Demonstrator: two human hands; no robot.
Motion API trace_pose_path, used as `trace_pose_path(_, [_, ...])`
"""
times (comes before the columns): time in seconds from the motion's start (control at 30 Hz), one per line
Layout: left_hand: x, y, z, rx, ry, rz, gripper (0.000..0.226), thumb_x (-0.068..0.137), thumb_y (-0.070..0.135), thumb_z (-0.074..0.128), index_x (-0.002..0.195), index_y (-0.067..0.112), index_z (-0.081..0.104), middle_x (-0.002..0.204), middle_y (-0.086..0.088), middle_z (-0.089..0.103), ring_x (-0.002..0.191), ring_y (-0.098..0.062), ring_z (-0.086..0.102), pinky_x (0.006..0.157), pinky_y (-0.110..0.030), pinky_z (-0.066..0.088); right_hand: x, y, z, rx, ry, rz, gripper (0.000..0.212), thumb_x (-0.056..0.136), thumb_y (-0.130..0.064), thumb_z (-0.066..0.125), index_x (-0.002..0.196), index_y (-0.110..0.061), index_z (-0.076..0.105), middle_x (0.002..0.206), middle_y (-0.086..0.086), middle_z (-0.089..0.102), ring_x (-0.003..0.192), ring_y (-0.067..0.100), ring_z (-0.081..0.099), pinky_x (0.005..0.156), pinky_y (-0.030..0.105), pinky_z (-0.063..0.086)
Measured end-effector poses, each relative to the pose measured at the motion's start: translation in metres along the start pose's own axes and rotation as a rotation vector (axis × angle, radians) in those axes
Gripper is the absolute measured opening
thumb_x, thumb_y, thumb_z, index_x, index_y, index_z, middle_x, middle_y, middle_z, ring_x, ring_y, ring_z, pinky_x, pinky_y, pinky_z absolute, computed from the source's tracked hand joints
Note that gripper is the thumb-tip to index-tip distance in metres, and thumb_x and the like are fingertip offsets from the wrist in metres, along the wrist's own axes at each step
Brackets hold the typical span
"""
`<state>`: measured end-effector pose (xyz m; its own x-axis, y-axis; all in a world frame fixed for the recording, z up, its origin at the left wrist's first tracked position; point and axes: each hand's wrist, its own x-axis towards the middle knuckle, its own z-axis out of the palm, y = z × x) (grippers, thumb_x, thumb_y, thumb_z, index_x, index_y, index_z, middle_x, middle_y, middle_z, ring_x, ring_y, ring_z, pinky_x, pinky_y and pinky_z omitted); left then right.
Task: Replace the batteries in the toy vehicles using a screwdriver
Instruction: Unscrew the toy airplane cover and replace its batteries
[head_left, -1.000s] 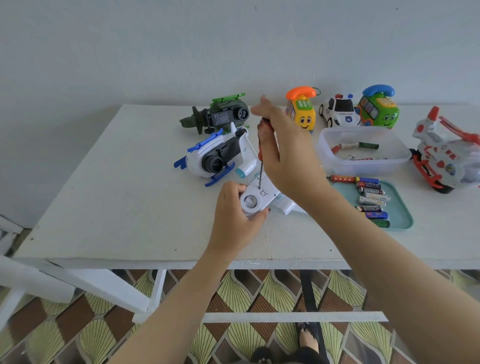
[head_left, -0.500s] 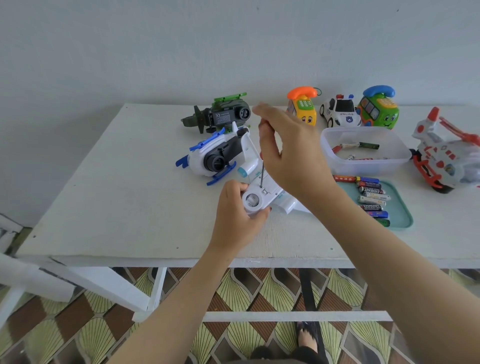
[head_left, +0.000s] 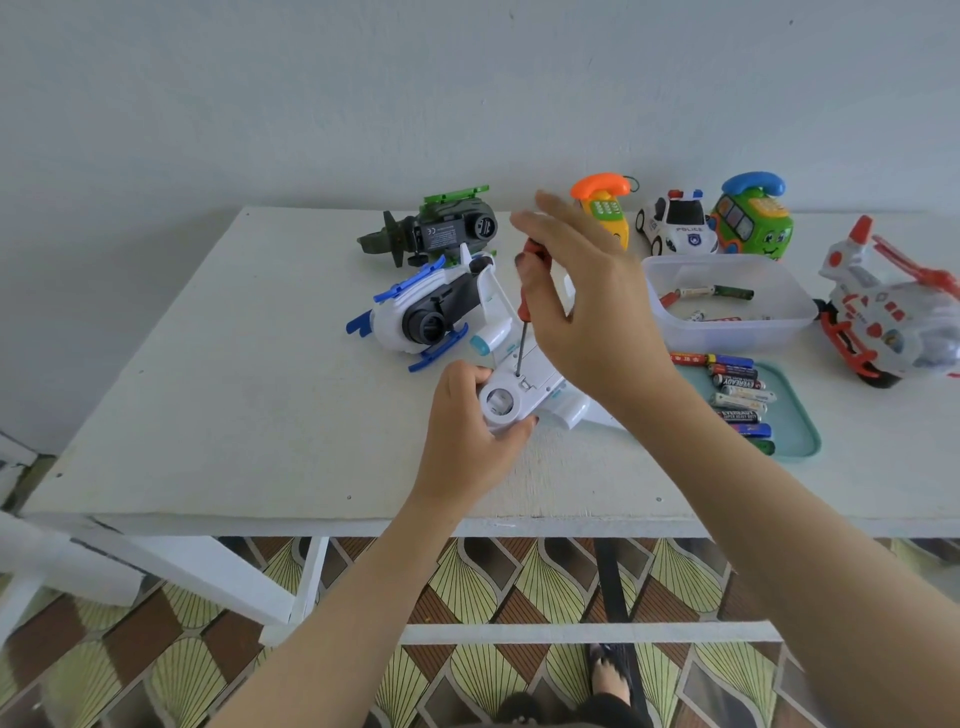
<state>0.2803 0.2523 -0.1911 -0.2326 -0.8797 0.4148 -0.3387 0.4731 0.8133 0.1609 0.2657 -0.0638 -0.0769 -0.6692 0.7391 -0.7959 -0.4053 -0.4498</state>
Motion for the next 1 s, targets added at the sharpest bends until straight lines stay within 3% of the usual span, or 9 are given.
trace_pose_path(0.1, [-0.001, 0.000, 0.000, -0.003, 0.003, -0.007, 0.051, 0.067, 0.010, 0.085, 0.101, 0.003, 0.048, 0.100, -0.006, 0.052, 0.089, -0.016, 0.055, 0.070, -0.006, 0.044, -0.001, -0.002, -0.001, 0.004, 0.096, -0.008, 0.032, 0.081, -0.025, 0.072, 0.106, -0.005, 0.072, 0.099, 0.012, 0.059, 0.092, 0.010, 0.054, 0.090, 0.008, 0.036])
trace_pose_path(0.2, [-0.001, 0.000, 0.000, -0.001, 0.005, -0.007, 0.050, 0.067, 0.011, 0.085, 0.101, 0.004, 0.048, 0.100, -0.005, 0.053, 0.089, -0.016, 0.056, 0.071, -0.010, 0.047, 0.000, -0.001, -0.003, -0.040, 0.112, -0.029, 0.027, 0.081, -0.016, 0.071, 0.105, -0.002, 0.071, 0.076, 0.006, 0.064, 0.077, 0.012, 0.053, 0.107, 0.051, 0.034])
trace_pose_path(0.3, [-0.001, -0.001, 0.001, 0.008, 0.007, 0.001, 0.050, 0.067, 0.011, 0.085, 0.100, 0.006, 0.048, 0.098, -0.003, 0.052, 0.089, -0.019, 0.055, 0.072, -0.020, 0.050, -0.001, 0.000, -0.004, -0.045, 0.029, -0.022, 0.025, 0.088, -0.007, 0.059, 0.110, 0.001, 0.064, 0.075, 0.002, 0.067, 0.073, 0.017, 0.057, 0.108, 0.065, 0.025])
trace_pose_path(0.43, [-0.001, -0.001, 0.001, 0.007, 0.004, -0.002, 0.050, 0.067, 0.011, 0.084, 0.100, 0.008, 0.047, 0.098, -0.003, 0.052, 0.089, -0.019, 0.055, 0.070, -0.020, 0.050, -0.001, -0.002, -0.005, -0.132, -0.081, -0.073, 0.025, 0.091, -0.015, 0.055, 0.111, -0.002, 0.063, 0.084, -0.002, 0.063, 0.086, 0.025, 0.063, 0.112, 0.064, 0.015])
trace_pose_path(0.53, [-0.001, 0.000, 0.001, 0.004, 0.005, -0.008, 0.051, 0.067, 0.012, 0.085, 0.101, 0.008, 0.047, 0.099, -0.003, 0.053, 0.089, -0.017, 0.056, 0.070, -0.018, 0.050, 0.002, -0.003, -0.006, -0.120, -0.027, -0.099, 0.035, 0.084, -0.036, 0.065, 0.100, -0.005, 0.070, 0.086, 0.008, 0.063, 0.089, 0.013, 0.054, 0.100, 0.062, 0.034])
trace_pose_path(0.63, [-0.002, 0.001, 0.001, 0.002, 0.009, -0.008, 0.050, 0.067, 0.010, 0.085, 0.100, 0.008, 0.047, 0.099, -0.002, 0.052, 0.089, -0.015, 0.055, 0.070, -0.010, 0.047, 0.004, -0.003, -0.006, -0.100, 0.055, -0.103, 0.026, 0.077, -0.025, 0.074, 0.092, -0.004, 0.073, 0.070, 0.008, 0.057, 0.070, 0.008, 0.039, 0.083, 0.066, 0.046])
trace_pose_path(0.83, [-0.003, 0.005, 0.000, -0.001, 0.021, -0.013, 0.050, 0.067, 0.009, 0.085, 0.099, 0.011, 0.046, 0.094, 0.013, 0.045, 0.087, -0.003, 0.051, 0.072, -0.006, 0.044, 0.004, 0.001, -0.015, -0.104, -0.159, -0.084, 0.028, 0.088, -0.002, 0.050, 0.114, 0.005, 0.060, 0.077, 0.005, 0.063, 0.072, 0.026, 0.058, 0.095, 0.062, 0.042])
trace_pose_path(0.93, [-0.003, 0.005, 0.000, 0.000, 0.020, -0.011, 0.050, 0.068, 0.008, 0.085, 0.100, 0.007, 0.047, 0.095, 0.009, 0.046, 0.087, -0.003, 0.052, 0.071, -0.005, 0.044, 0.003, -0.001, -0.016, -0.079, -0.188, -0.088, 0.034, 0.092, -0.017, 0.056, 0.121, -0.001, 0.060, 0.083, 0.004, 0.063, 0.085, 0.022, 0.058, 0.100, 0.039, 0.043])
trace_pose_path(1.0, [-0.003, 0.005, 0.001, 0.006, 0.015, -0.011, 0.051, 0.068, 0.008, 0.085, 0.102, 0.004, 0.047, 0.099, 0.004, 0.048, 0.087, -0.003, 0.052, 0.070, -0.004, 0.044, 0.002, -0.003, -0.014, -0.033, -0.075, -0.068, 0.035, 0.084, -0.025, 0.068, 0.111, -0.004, 0.069, 0.080, 0.005, 0.063, 0.084, 0.019, 0.057, 0.084, 0.013, 0.038])
